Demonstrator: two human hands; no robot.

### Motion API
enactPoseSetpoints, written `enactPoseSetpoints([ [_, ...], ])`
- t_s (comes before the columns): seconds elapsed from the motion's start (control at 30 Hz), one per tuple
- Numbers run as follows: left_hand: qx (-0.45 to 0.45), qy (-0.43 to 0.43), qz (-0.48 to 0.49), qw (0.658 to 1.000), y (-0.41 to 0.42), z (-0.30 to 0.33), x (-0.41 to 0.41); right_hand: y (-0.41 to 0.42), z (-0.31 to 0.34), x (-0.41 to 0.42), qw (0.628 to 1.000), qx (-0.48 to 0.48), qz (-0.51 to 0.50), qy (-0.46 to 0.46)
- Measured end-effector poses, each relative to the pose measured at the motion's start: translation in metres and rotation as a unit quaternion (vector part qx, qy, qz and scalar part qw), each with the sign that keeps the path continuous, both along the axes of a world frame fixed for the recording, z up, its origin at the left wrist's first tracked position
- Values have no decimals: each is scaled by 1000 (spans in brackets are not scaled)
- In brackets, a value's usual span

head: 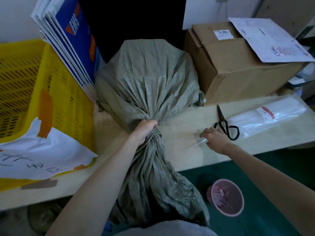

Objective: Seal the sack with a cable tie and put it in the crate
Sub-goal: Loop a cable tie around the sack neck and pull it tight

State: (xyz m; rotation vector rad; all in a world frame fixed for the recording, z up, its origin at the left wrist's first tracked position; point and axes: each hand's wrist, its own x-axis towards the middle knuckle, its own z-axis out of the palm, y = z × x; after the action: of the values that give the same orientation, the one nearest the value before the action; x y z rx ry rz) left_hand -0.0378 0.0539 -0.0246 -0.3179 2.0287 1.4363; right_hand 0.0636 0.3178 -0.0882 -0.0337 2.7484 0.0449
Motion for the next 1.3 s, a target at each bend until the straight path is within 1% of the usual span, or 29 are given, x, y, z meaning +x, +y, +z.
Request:
enactPoseSetpoints([
  [0.03, 3, 2, 6, 1000, 0, 0, 1, 2, -2, -1, 1000, 16, 7, -19],
  [0.1, 5, 3, 7, 1000, 0, -1, 2, 5, -6, -4, 999, -1, -23, -30],
  [0.17, 8, 4, 13, 1000, 0, -1, 3, 6, -12, -6, 998, -26, -56, -18],
  [0.3, 17, 8, 40, 999, 1, -4, 6, 6, -19, -7, 999, -9, -50, 0],
  [0.37, 20, 8, 49, 999, 2, -5, 6, 7, -21, -7, 996, -47, -75, 14],
  [0.43, 20, 5, 52, 998, 2, -6, 7, 9, -19, -8, 980, -142, -135, 25],
  [0.47, 21, 5, 54, 998, 2, -7, 7, 9, -18, -8, 966, -197, -165, 39],
  [0.53, 23, 4, 60, 998, 2, -7, 7, 9, -10, -9, 918, -307, -235, 90],
  [0.63, 26, 6, 67, 997, 4, -7, 7, 2, 10, -13, 840, -408, -308, 182],
  [0.73, 24, 4, 64, 998, 3, -7, 8, -1, 28, -23, 778, -466, -334, 257],
  [0.87, 15, 0, 52, 999, 2, -5, 7, -12, 60, -37, 692, -566, -333, 299],
  [0.93, 19, 0, 47, 999, 2, -4, 7, -21, 77, -42, 665, -596, -314, 324],
  [1.0, 29, 2, 50, 998, 1, -3, 8, -32, 93, -46, 659, -611, -281, 337],
  [1.1, 44, 5, 53, 998, 0, -3, 9, -48, 114, -49, 672, -621, -218, 339],
  [1.2, 45, 12, 43, 998, 0, -2, 10, -61, 134, -51, 656, -659, -176, 324],
  [1.23, 45, 16, 39, 998, 0, -1, 11, -64, 139, -51, 657, -663, -167, 316],
  [1.27, 47, 19, 37, 998, 0, 0, 11, -67, 143, -52, 670, -656, -159, 310],
  [1.3, 50, 19, 37, 998, 0, 0, 12, -68, 145, -53, 692, -638, -149, 303],
])
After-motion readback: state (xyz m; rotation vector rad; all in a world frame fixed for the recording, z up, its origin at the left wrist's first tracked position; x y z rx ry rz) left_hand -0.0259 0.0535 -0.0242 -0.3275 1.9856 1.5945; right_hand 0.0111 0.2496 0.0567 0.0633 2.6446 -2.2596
